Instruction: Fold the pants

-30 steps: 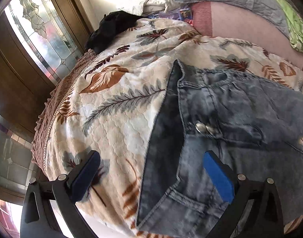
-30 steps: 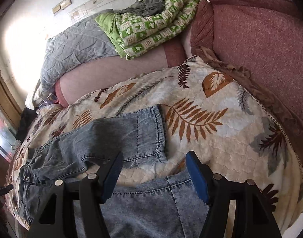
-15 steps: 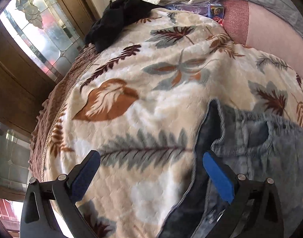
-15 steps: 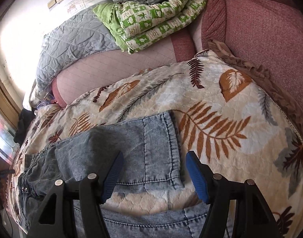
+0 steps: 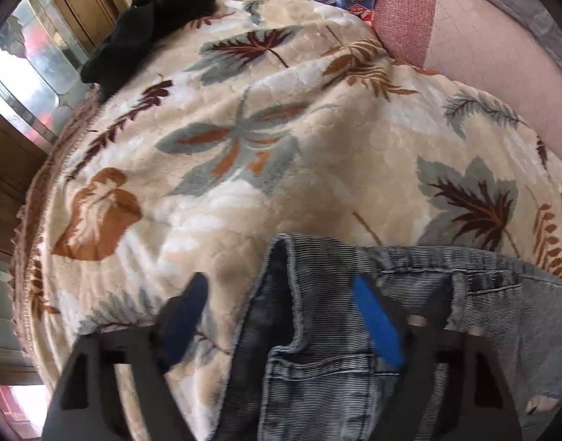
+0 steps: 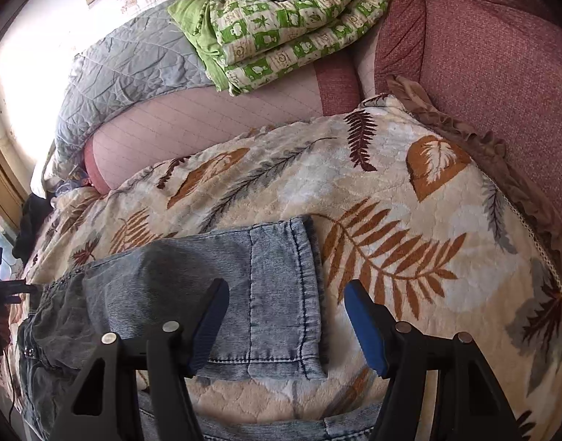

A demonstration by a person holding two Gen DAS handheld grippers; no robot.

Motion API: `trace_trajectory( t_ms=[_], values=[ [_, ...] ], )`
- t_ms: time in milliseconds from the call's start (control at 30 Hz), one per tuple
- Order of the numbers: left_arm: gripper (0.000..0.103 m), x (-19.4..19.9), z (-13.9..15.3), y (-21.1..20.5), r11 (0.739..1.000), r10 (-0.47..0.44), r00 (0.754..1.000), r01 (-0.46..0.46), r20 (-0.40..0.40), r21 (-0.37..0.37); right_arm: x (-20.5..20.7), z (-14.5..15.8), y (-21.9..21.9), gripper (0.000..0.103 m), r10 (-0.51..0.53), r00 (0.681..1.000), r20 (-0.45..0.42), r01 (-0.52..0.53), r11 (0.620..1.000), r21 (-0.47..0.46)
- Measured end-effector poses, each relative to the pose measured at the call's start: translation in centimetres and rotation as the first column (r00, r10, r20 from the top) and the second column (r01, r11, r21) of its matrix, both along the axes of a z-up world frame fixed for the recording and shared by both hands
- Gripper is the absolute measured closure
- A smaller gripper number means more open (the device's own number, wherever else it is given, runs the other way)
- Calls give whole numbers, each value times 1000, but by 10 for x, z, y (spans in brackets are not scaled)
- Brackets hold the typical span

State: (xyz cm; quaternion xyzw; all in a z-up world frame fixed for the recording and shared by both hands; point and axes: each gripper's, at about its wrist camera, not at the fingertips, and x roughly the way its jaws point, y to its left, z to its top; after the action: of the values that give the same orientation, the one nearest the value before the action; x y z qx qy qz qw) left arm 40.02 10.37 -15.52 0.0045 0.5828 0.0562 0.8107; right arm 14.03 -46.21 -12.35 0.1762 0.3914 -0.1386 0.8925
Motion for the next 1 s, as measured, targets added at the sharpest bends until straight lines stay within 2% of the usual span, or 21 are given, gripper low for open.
trace_trajectory(
  t_ms=[67, 133, 200, 333, 500, 600, 767, 900, 1000],
  values=[
    [36, 4, -4, -3, 1000, -10, 1000, 10, -8, -1, 2, -1, -2, 34, -3, 1000, 4, 3, 1000, -4],
    [47, 8, -8, -4, 1000, -19, 1000, 19, -15, 18, 5, -3, -5, 34, -5, 1000, 4, 5, 1000, 4],
    [54, 13, -11, -1, 1000, -10, 1000, 10, -22, 18, 7, -6, -6, 34, -7, 1000, 3, 7, 1000, 5],
    [62, 17, -13, 7, 1000, 1, 1000, -1, -24, -3, 10, -10, -7, 34, -4, 1000, -3, 4, 1000, -5],
    [61, 20, -19, 9, 1000, 7, 999, -6, -41, 15, 16, -14, -16, 34, -21, 1000, -3, 21, 1000, 10],
    [60, 17, -14, 5, 999, -7, 1000, 8, -24, 54, 24, -15, -21, 34, -7, 1000, -19, 8, 999, 32],
    [60, 1, -3, -17, 986, -93, 995, 89, 26, 139, 36, -18, -37, 34, 8, 999, -34, -5, 997, 76],
    [60, 3, -3, -32, 976, -143, 989, 136, 33, 169, 48, -23, -49, 34, 9, 1000, -10, -8, 988, 152],
    [67, 6, -11, -37, 966, -163, 986, 155, 20, 208, 69, -34, -53, 34, 19, 999, -47, -10, 984, 177]
  ],
)
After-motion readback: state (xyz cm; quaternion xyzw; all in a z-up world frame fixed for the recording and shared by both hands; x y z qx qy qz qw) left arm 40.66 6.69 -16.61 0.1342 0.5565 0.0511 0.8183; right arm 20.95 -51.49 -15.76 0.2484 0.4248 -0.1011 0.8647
